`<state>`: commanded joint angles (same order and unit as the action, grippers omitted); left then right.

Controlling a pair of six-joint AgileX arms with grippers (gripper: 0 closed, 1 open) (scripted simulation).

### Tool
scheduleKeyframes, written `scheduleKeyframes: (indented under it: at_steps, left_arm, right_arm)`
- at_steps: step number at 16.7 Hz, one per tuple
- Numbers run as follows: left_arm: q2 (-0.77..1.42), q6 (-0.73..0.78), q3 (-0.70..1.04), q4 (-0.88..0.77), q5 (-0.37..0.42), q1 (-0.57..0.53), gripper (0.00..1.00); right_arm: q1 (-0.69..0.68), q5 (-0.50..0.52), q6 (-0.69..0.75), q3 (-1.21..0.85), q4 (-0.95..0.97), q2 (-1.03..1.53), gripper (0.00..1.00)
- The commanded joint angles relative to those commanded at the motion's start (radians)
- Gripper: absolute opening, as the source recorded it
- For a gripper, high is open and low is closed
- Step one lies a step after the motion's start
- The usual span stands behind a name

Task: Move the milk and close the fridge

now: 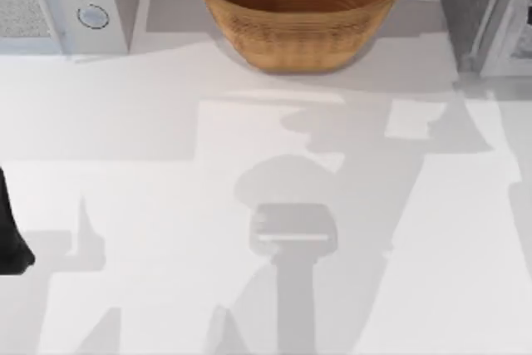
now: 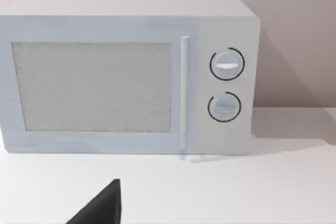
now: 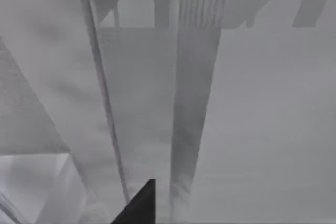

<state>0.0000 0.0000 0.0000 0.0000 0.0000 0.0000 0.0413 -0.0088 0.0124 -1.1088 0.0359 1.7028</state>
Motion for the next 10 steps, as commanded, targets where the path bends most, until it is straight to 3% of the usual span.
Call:
scheduleKeyframes:
  at_steps: [10]
  left_arm:
    - [0.0,0.0,0.0,0.0,0.0,0.0,1.0]
  right_arm:
    - [-0.004,0.004,-0.001,-0.339,-0.082,0.282,1.0]
